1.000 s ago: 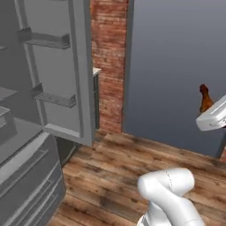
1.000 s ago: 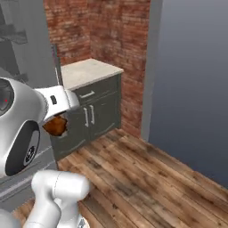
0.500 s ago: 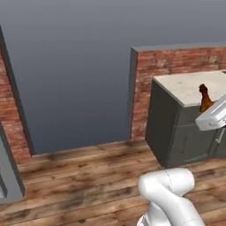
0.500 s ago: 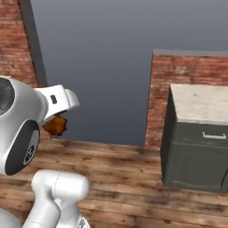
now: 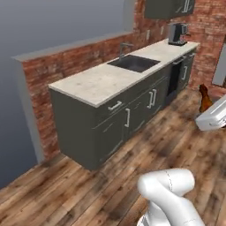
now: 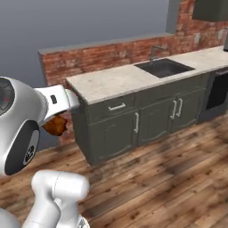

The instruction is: Retrieve the chicken drumstick from the fridge and place it on the saucepan with marinade on the stove.

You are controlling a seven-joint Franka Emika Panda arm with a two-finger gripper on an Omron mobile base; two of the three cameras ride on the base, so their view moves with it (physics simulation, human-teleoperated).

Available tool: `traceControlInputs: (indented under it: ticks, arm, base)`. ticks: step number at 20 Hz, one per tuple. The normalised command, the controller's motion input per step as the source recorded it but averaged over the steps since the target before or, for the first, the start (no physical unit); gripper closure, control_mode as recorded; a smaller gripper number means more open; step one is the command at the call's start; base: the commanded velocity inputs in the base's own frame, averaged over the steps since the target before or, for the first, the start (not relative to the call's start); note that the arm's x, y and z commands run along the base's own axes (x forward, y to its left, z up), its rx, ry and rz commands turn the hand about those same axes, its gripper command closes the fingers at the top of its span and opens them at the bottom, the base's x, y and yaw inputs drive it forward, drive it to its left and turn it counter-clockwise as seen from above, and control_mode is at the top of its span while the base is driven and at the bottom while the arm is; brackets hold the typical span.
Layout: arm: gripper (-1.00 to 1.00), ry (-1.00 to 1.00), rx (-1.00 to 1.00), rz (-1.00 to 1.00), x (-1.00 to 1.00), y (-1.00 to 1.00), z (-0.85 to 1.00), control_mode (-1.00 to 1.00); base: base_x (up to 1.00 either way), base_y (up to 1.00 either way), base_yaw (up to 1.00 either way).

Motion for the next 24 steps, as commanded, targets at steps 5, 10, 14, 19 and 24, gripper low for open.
traceControlInputs:
  ticks: [5, 10, 14, 19, 24]
  arm:
    - [1.00, 0.00, 0.00, 0.00, 0.00, 0.00, 0.00, 1.00]
    - [1.00, 0.00, 0.00, 0.00, 0.00, 0.00, 0.00, 1.00]
    - [1.00, 0.00, 0.00, 0.00, 0.00, 0.00, 0.00, 1.00]
    - [1.00, 0.00, 0.00, 0.00, 0.00, 0.00, 0.00, 1.00]
    - [1.00, 0.00, 0.00, 0.00, 0.00, 0.00, 0.00, 1.00]
  base:
    - [0.31, 0.00, -0.97]
    - [0.70, 0.16, -0.87]
    - [0.86, 0.31, -0.83]
    - [0.95, 0.57, -0.77]
    - [1.00, 0.88, -0.74]
